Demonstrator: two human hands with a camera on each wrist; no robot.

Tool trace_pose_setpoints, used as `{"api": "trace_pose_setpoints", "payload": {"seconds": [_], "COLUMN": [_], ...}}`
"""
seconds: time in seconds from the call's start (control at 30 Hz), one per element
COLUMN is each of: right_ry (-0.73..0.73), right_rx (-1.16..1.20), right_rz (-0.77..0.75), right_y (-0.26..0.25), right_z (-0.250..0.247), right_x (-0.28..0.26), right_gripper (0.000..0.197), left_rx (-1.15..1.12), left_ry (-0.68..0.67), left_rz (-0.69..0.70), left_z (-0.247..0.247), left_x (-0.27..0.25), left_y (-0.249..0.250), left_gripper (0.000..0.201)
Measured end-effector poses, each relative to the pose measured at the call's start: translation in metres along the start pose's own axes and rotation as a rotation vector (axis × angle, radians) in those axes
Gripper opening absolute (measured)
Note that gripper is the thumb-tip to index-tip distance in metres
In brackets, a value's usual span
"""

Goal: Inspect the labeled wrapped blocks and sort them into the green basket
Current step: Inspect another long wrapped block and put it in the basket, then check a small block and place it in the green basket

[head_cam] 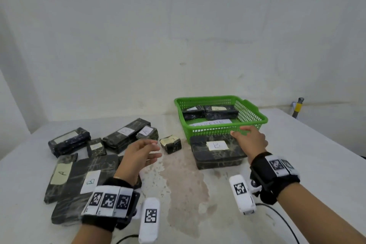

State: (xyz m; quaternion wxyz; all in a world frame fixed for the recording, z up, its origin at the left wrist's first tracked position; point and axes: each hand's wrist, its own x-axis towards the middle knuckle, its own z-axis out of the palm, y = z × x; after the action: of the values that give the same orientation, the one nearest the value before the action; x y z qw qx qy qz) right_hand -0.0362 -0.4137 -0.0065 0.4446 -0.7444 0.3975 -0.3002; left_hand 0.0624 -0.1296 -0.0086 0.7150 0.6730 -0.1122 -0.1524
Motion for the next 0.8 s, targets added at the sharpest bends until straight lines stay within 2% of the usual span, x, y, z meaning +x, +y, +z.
{"api": "trace_pose_setpoints", "payload": {"seconds": [0.03, 0.1, 0.17, 0.23, 0.3, 0.37, 0.4, 0.43, 0.47, 0.5, 0.53, 0.67, 0.8], "right_ry": [-0.022, -0.175, -0.368, -0.498, -0.537, -0.528, -0.531, -0.538, -0.548, -0.557, -0.564, -0.589, -0.608], "right_rx": [0.129, 0.317, 0.375, 0.385, 0.404, 0.460, 0.506, 0.549, 0.577, 0.589, 0.583, 0.553, 0.544], "right_rz": [-0.031, -0.027, 0.027, 0.066, 0.055, 0.042, 0.050, 0.063, 0.073, 0.074, 0.071, 0.055, 0.052], "right_y": [-0.005, -0.015, -0.016, -0.012, -0.005, -0.001, 0.000, 0.001, 0.003, 0.004, 0.005, 0.011, 0.007], "right_z": [0.003, 0.010, 0.024, 0.038, 0.049, 0.051, 0.050, 0.047, 0.045, 0.043, 0.042, 0.042, 0.042], "right_x": [-0.009, -0.029, -0.047, -0.059, -0.064, -0.063, -0.061, -0.059, -0.056, -0.055, -0.054, -0.050, -0.050], "right_gripper": [0.021, 0.010, 0.003, 0.008, 0.014, 0.012, 0.008, 0.006, 0.006, 0.006, 0.006, 0.007, 0.007], "left_rx": [0.047, 0.169, 0.319, 0.500, 0.710, 0.947, 1.029, 1.075, 1.087, 1.114, 1.107, 1.067, 0.922], "left_ry": [-0.006, -0.002, 0.024, 0.054, 0.043, -0.034, -0.050, -0.054, -0.054, -0.045, -0.029, -0.052, -0.101], "left_rz": [0.004, 0.027, 0.049, 0.076, 0.059, 0.001, -0.022, -0.053, -0.064, -0.073, -0.080, -0.152, -0.224], "left_z": [0.005, 0.016, 0.028, 0.039, 0.047, 0.051, 0.053, 0.055, 0.056, 0.057, 0.057, 0.055, 0.053], "left_x": [0.008, 0.029, 0.055, 0.078, 0.099, 0.113, 0.118, 0.120, 0.124, 0.129, 0.132, 0.135, 0.124], "left_y": [0.006, 0.013, 0.014, 0.011, 0.005, -0.002, -0.005, -0.006, -0.010, -0.014, -0.016, -0.012, 0.003], "left_gripper": [0.011, 0.018, 0.024, 0.021, 0.029, 0.036, 0.031, 0.015, 0.010, 0.025, 0.032, 0.024, 0.040]}}
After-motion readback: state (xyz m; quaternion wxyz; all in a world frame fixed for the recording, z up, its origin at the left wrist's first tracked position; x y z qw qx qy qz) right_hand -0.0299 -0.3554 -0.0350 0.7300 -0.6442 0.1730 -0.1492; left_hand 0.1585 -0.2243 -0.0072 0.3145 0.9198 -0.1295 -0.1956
